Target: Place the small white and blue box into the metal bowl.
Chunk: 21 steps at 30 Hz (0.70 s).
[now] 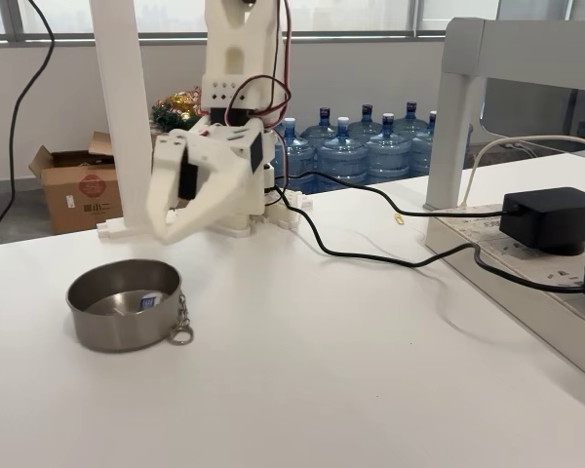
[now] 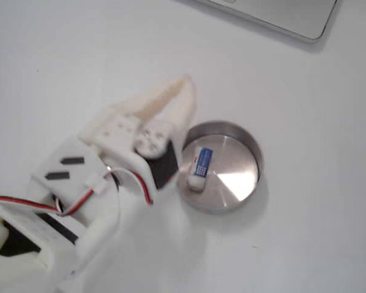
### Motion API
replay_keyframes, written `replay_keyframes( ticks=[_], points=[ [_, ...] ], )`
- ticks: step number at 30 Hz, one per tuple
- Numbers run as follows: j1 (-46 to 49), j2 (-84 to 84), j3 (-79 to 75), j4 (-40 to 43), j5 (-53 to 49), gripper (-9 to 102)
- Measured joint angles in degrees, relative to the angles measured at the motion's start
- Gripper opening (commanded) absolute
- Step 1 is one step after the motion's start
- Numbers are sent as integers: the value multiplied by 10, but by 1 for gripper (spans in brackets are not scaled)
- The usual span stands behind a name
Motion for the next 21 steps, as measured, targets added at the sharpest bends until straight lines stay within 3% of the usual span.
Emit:
replay_keyframes(
  ticks=[14,17,21],
  points=[
    [-265,168,3,6,-544,-4],
    [-308,215,23,50,-629,-4],
    [-316,334,47,156,-656,-4]
  ],
)
